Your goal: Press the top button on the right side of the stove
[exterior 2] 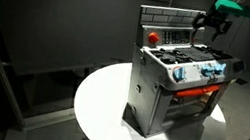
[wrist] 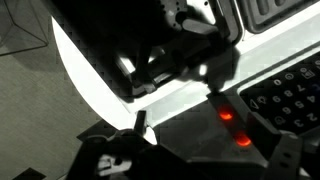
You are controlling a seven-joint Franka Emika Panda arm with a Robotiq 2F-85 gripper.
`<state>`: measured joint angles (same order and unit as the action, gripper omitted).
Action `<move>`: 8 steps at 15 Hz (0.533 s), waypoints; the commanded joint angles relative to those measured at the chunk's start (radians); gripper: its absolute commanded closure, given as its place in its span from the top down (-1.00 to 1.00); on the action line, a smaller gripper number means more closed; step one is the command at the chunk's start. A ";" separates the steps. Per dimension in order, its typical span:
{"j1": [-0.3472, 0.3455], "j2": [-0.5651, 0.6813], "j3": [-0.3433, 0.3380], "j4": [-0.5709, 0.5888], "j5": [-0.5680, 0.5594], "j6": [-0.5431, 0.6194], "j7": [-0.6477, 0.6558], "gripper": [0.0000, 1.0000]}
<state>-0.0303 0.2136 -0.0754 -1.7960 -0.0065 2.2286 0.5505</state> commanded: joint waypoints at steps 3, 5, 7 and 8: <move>0.005 -0.060 -0.017 -0.035 -0.011 -0.076 0.002 1.00; 0.000 -0.092 -0.019 -0.060 -0.007 -0.110 -0.011 1.00; -0.003 -0.130 -0.020 -0.088 -0.007 -0.150 -0.021 1.00; -0.005 -0.152 -0.018 -0.105 -0.003 -0.173 -0.033 1.00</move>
<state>-0.0305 0.1447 -0.0924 -1.8365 -0.0065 2.1105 0.5455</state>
